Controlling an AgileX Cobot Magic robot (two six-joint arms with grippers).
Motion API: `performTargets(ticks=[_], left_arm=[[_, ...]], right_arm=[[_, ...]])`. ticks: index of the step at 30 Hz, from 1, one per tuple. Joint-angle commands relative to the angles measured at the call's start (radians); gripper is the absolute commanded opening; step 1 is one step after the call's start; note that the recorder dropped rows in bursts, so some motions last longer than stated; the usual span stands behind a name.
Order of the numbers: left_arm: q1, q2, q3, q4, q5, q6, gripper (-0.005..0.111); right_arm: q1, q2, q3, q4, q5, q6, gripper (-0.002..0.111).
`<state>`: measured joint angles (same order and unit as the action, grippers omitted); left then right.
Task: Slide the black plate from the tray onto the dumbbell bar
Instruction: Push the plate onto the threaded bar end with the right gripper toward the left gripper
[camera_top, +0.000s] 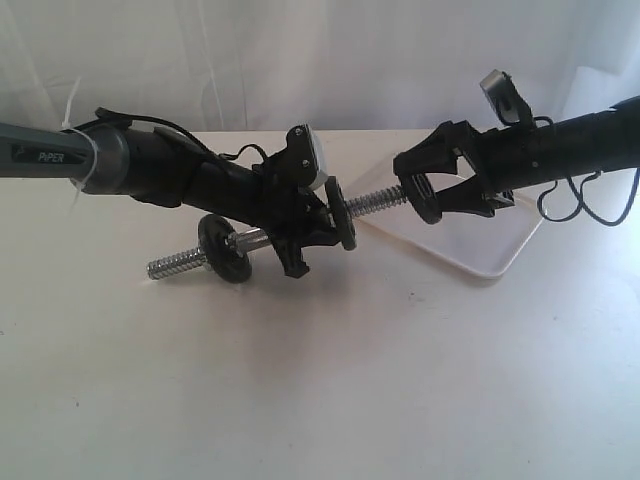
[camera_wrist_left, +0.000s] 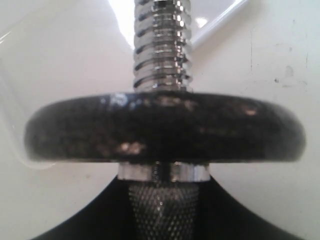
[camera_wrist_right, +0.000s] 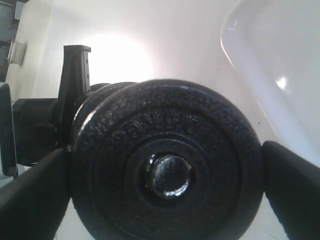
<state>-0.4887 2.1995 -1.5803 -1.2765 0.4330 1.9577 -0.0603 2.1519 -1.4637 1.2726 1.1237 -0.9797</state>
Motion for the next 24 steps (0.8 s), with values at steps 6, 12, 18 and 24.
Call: performTargets(ticks=[6,12,18,24], left_arm=[[-0.021,-0.188,-0.065,-0.211,0.116,0.153,0.000],[-0.021,-0.188,-0.113,-0.211,0.175,0.148,0.000],[-0.021,-0.219,-0.118,-0.201,0.182,0.143,0.000],[-0.021,-0.257,-0.118,-0.125,0.170,0.113,0.000]], right_arm=[[0.029,-0.021,0.001,0.009,0.097,0.017,0.000],[0.029,-0.026,0.001,0.034,0.097,0.041,0.000],[0.029,-0.026,0.001,0.039,0.097,0.041,0.000],[0.029,-0.026,-0.001,0.036,0.097,0.041,0.000]])
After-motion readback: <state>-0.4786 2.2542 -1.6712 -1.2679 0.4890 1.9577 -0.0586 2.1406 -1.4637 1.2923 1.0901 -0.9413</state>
